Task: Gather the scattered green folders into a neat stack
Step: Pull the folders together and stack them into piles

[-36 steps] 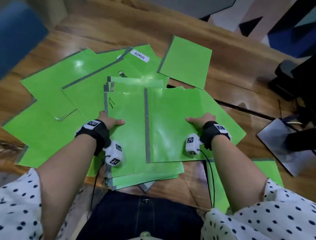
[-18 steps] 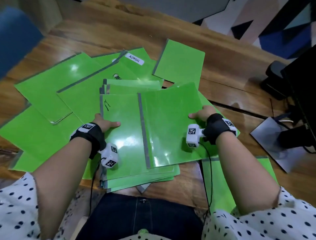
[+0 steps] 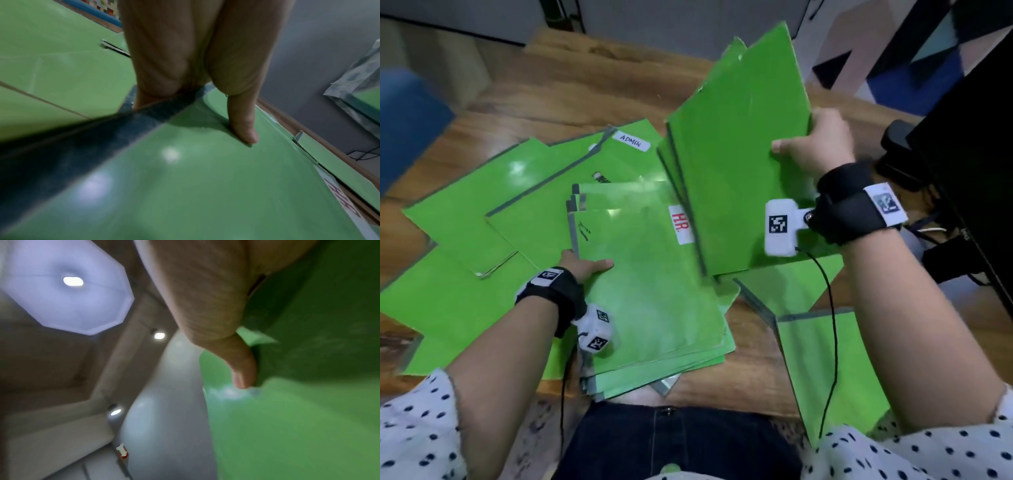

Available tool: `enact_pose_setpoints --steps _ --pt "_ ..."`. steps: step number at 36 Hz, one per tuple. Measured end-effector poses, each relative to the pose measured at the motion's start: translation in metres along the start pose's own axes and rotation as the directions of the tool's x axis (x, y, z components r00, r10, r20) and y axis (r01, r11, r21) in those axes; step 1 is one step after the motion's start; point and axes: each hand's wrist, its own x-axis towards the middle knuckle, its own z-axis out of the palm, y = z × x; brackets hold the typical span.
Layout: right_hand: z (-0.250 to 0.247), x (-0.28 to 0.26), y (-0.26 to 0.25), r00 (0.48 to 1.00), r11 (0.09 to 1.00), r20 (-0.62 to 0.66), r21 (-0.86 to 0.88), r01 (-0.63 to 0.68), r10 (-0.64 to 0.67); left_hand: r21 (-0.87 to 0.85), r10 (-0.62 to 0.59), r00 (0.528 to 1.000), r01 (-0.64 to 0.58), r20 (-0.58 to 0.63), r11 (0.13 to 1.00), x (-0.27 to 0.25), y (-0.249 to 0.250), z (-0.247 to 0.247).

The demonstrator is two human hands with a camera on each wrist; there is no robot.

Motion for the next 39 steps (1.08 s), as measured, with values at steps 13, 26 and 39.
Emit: enact_pose_setpoints --steps 13,26,39 --pt "0.139 -0.060 0.088 0.903 0.945 0.344 -0.283 -0.163 0.259 -0.047 -0.013 0.998 0.015 0.059 0.999 -0.003 0.000 0.002" --pt "0.177 -0.081 0.088 0.823 0.925 0.557 -0.363 0.117 0.114 -0.003 -0.019 1.000 0.019 0.009 1.000 0.004 -0.001 0.008" --pt "0.076 -0.066 0.161 0.716 0.359 0.563 -0.823 0.441 0.412 0.009 -0.005 1.000 0.006 -0.008 1.000 0.009 -0.002 0.008"
